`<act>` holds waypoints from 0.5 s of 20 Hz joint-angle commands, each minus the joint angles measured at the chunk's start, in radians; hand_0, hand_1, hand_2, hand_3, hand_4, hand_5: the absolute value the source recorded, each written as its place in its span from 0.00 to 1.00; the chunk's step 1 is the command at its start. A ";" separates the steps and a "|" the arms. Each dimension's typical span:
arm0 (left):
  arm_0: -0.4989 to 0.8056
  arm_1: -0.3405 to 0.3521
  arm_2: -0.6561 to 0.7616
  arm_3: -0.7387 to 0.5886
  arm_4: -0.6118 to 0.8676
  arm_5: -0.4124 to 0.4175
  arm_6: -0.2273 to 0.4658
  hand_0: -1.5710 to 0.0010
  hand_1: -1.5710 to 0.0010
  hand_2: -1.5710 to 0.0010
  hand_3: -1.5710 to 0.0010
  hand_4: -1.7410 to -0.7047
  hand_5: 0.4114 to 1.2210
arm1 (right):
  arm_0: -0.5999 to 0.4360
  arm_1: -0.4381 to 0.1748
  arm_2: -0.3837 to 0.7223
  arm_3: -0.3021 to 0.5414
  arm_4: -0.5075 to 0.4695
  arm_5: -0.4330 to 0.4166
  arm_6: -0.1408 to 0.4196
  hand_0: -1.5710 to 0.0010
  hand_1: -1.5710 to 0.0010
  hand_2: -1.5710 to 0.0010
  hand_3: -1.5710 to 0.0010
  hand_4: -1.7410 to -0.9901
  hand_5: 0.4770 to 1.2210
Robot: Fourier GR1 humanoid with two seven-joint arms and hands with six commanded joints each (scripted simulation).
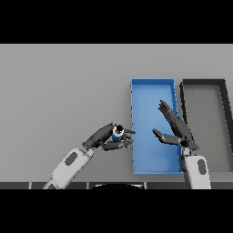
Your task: Pick up the blue pipe and place it into the blue bin.
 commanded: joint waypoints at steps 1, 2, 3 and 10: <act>0.001 0.002 0.002 0.002 0.002 -0.002 -0.004 0.00 0.00 0.00 0.08 0.01 1.00 | -0.019 -0.018 0.008 -0.030 -0.055 0.036 0.043 1.00 1.00 1.00 1.00 0.63 0.08; -0.003 0.005 -0.002 -0.003 -0.004 -0.003 0.005 0.00 0.00 0.00 0.08 0.01 1.00 | -0.042 -0.035 0.014 -0.050 -0.112 0.070 0.083 1.00 1.00 1.00 1.00 0.60 0.07; -0.002 0.008 0.000 0.005 -0.007 -0.005 0.001 0.00 0.00 0.00 0.08 0.01 1.00 | -0.058 -0.054 0.027 -0.082 -0.165 0.102 0.119 1.00 1.00 1.00 1.00 0.57 0.05; -0.026 0.007 0.005 0.002 -0.020 0.002 0.024 0.00 0.00 0.00 0.08 0.01 1.00 | -0.251 -0.145 0.121 -0.193 -0.332 0.210 0.283 1.00 1.00 1.00 1.00 0.54 0.02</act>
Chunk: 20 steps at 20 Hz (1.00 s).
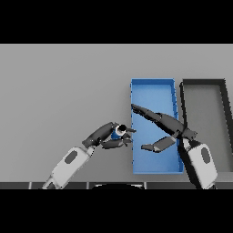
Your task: Pick up the blue pipe and place it into the blue bin.
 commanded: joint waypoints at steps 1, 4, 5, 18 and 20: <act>0.002 -0.003 -0.004 0.006 -0.002 -0.005 -0.006 0.00 0.00 0.00 0.08 0.01 1.00 | -0.014 0.007 0.023 -0.004 0.003 0.005 0.022 1.00 1.00 1.00 1.00 0.55 0.01; 0.016 -0.003 -0.012 -0.008 0.007 -0.017 -0.013 0.00 0.00 0.00 0.08 0.01 1.00 | -0.078 0.031 0.067 0.002 0.029 0.025 0.034 1.00 1.00 1.00 1.00 0.56 0.02; 0.011 -0.013 -0.020 -0.007 0.000 -0.016 -0.017 0.00 0.00 0.00 0.08 0.01 1.00 | -0.099 0.041 0.083 0.004 0.029 0.034 0.041 1.00 1.00 1.00 1.00 0.58 0.03; 0.026 -0.003 0.002 0.004 -0.050 -0.046 -0.006 0.00 0.00 0.00 0.24 0.13 1.00 | -0.329 0.202 0.187 0.196 0.088 0.081 0.133 0.83 0.81 0.80 0.84 0.52 0.00; 0.013 0.016 -0.011 -0.016 -0.082 -0.028 0.027 0.00 0.02 0.00 0.29 0.09 1.00 | -0.347 0.226 0.197 0.209 0.103 0.088 0.098 0.56 0.55 0.55 0.58 0.41 0.01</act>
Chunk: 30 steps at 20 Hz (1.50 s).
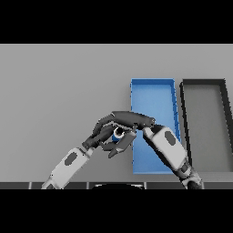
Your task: Pick up the blue pipe and place it into the blue bin.
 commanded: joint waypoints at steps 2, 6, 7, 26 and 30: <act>0.002 -0.014 0.006 0.014 0.001 0.002 -0.042 0.00 0.01 0.00 0.18 0.06 1.00 | -0.004 -0.003 0.003 0.001 -0.035 -0.002 0.015 0.36 0.35 0.35 0.44 0.28 0.13; 0.001 -0.048 0.035 0.036 0.054 -0.020 -0.084 0.00 0.01 0.00 0.08 0.02 1.00 | -0.012 0.024 0.008 0.013 -0.049 -0.021 0.011 0.15 0.14 0.14 0.18 0.39 0.60; 0.009 -0.047 0.034 0.027 0.056 -0.025 -0.071 0.00 0.00 0.00 0.06 0.02 1.00 | -0.007 0.015 0.012 0.005 -0.026 -0.007 -0.007 0.12 0.12 0.12 0.14 0.40 0.68; -0.005 -0.023 0.050 0.038 -0.117 -0.087 -0.076 0.91 0.92 0.92 0.92 0.83 0.46 | 0.023 0.054 -0.010 -0.031 0.024 -0.007 -0.018 0.00 0.00 0.00 0.00 0.34 1.00; 0.007 -0.050 0.072 0.042 -0.076 -0.074 -0.001 0.96 0.97 0.97 0.97 0.83 0.30 | 0.037 0.074 -0.012 -0.034 0.063 -0.004 -0.051 0.00 0.00 0.00 0.00 0.34 1.00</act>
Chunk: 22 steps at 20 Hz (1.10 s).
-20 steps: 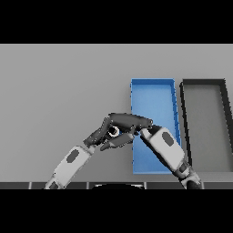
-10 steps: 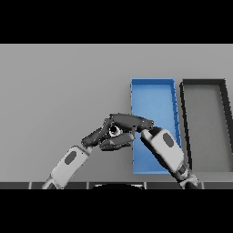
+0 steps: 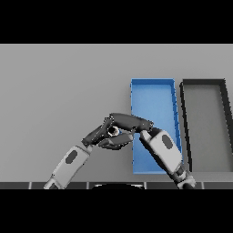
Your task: Pick up the blue pipe and place it into the blue bin.
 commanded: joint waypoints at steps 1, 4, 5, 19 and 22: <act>0.000 0.000 0.009 -0.002 0.011 0.001 0.026 0.97 0.97 0.97 0.97 0.82 0.28 | 0.001 -0.002 -0.009 0.008 -0.007 0.000 0.004 0.00 0.00 0.00 0.00 0.34 1.00; 0.026 -0.008 -0.006 -0.009 0.020 -0.003 0.068 0.99 0.99 0.99 0.99 0.81 0.22 | -0.026 0.010 -0.038 0.018 -0.193 -0.043 0.129 0.00 0.00 0.00 0.00 0.34 1.00; 0.032 -0.006 -0.005 -0.012 0.021 -0.003 0.063 0.99 0.99 0.99 0.99 0.80 0.19 | -0.041 0.014 -0.043 0.016 -0.270 -0.060 0.168 0.00 0.00 0.00 0.00 0.33 1.00; 0.036 0.029 0.003 -0.063 0.030 -0.009 0.084 1.00 1.00 1.00 1.00 0.81 0.09 | -0.533 -0.181 -0.343 0.249 -0.421 -0.361 0.203 0.00 0.00 0.00 0.00 0.32 1.00; 0.047 0.022 -0.006 -0.068 0.029 -0.008 0.095 1.00 1.00 1.00 1.00 0.82 0.09 | -0.536 -0.219 -0.391 0.387 -0.335 -0.343 0.173 0.00 0.00 0.00 0.00 0.32 1.00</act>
